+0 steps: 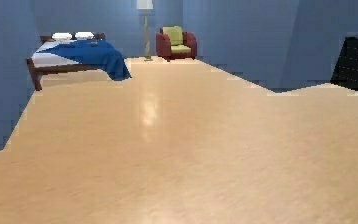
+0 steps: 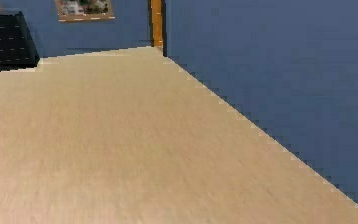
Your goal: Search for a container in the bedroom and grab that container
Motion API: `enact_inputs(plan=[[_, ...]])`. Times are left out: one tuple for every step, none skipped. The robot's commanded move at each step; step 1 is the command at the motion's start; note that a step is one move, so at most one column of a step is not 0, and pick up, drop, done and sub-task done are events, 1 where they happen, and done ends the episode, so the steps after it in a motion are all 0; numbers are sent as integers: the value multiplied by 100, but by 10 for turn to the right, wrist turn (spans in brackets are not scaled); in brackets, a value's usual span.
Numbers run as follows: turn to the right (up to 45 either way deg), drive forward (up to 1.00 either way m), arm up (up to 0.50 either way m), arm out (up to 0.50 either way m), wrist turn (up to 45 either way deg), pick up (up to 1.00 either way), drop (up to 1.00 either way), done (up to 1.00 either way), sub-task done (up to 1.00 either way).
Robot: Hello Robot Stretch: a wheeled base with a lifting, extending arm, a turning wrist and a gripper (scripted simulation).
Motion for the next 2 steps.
enact_inputs(plan=[[450, 0, 0, 0, 0, 0, 0, 0, 0], [390, 0, 0, 0, 0, 0, 0, 0, 0]])
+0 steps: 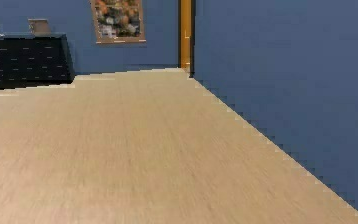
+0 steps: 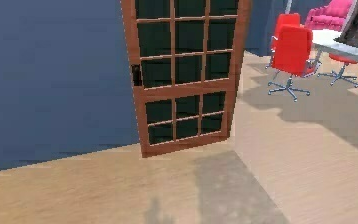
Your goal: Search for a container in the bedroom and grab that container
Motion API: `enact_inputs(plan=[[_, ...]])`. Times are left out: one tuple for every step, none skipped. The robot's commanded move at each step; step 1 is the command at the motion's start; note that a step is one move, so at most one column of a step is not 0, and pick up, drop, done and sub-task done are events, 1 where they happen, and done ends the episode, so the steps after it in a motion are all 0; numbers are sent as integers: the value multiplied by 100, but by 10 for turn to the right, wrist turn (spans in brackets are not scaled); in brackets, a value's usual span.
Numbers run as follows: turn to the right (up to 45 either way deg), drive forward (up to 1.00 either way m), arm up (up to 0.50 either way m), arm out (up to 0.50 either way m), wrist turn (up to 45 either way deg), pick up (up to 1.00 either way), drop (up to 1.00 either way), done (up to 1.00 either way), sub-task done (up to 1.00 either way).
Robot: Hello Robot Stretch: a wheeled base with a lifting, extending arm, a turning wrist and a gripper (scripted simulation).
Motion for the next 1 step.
enact_inputs(plan=[[0, 20, 0, 0, 0, 0, 0, 0, 0]])
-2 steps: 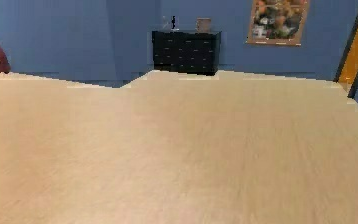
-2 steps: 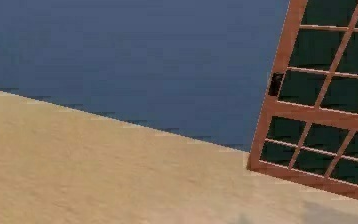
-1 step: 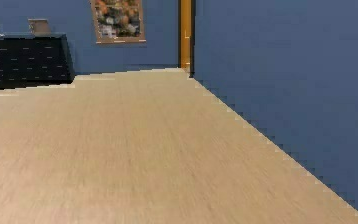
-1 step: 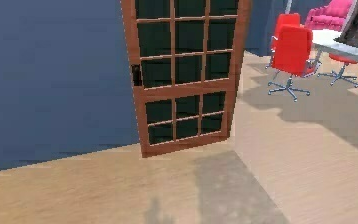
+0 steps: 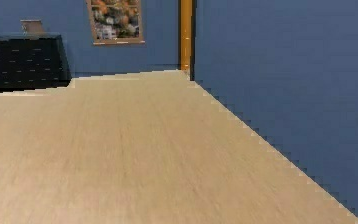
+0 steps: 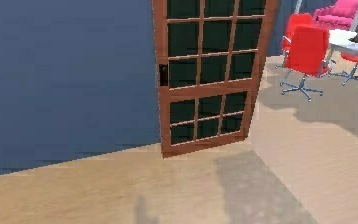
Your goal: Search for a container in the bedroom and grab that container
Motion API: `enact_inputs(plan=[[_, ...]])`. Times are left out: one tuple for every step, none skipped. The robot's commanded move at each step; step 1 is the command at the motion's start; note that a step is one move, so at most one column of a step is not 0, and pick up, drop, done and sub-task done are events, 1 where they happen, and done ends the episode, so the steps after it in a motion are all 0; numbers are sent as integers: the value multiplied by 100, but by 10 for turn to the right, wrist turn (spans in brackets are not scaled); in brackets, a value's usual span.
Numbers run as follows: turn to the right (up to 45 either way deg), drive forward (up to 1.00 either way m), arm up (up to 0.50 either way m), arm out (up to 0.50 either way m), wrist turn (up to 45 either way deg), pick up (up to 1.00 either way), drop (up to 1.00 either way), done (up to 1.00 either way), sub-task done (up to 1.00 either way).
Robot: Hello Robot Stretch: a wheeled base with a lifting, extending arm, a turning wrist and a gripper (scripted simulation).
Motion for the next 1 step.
enact_inputs(plan=[[-210, 0, 0, 0, 0, 0, 0, 0, 0]])
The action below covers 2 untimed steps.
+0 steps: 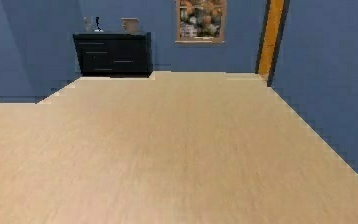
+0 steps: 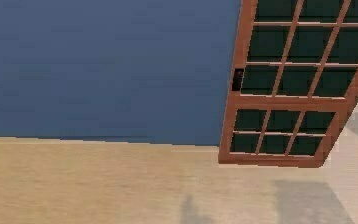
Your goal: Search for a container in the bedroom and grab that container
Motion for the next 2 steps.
enact_inputs(plan=[[0, 100, 0, 0, 0, 0, 0, 0, 0], [0, 100, 0, 0, 0, 0, 0, 0, 0]])
